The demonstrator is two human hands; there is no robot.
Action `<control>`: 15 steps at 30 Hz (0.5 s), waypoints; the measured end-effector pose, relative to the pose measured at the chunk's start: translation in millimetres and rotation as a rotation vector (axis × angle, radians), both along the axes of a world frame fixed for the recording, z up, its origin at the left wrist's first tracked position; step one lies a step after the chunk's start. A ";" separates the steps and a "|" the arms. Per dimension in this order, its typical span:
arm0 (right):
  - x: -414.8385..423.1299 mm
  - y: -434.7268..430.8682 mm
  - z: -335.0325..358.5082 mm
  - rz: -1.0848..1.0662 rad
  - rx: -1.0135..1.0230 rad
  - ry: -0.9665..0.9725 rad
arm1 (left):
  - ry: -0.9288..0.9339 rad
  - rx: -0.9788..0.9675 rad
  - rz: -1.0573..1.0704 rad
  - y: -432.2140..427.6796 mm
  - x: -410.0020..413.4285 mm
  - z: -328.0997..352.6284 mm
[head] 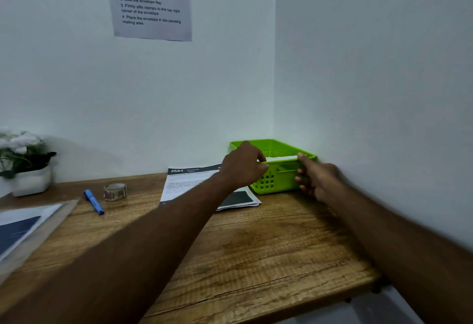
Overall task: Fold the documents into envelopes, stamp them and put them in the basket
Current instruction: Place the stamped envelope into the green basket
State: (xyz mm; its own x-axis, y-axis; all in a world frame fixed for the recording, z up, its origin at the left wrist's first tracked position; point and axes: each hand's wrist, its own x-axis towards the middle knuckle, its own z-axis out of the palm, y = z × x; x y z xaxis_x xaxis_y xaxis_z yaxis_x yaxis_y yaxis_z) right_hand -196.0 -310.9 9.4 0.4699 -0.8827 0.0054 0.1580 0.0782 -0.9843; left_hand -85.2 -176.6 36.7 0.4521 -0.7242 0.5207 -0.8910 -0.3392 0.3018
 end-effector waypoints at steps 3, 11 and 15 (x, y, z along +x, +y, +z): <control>1.4 0.4 -1.9 -0.040 -0.031 0.028 | -0.031 0.078 0.012 -0.1 2.7 -1.3; 9.4 14.2 -12.7 -0.082 -0.318 0.093 | -0.063 -0.043 -0.006 20.2 20.9 -16.6; 18.1 23.2 -18.8 -0.016 -0.745 0.146 | -0.082 -0.043 0.014 41.0 36.6 -23.1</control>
State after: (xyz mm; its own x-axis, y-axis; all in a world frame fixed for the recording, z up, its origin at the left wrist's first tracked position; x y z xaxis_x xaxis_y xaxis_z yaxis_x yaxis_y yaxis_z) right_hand -177.9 -287.7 -9.4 0.4992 -0.6765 0.5414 0.0177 -0.6167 -0.7870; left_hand -48.5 -135.6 13.6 0.4162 -0.6943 0.5870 -0.9087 -0.3396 0.2426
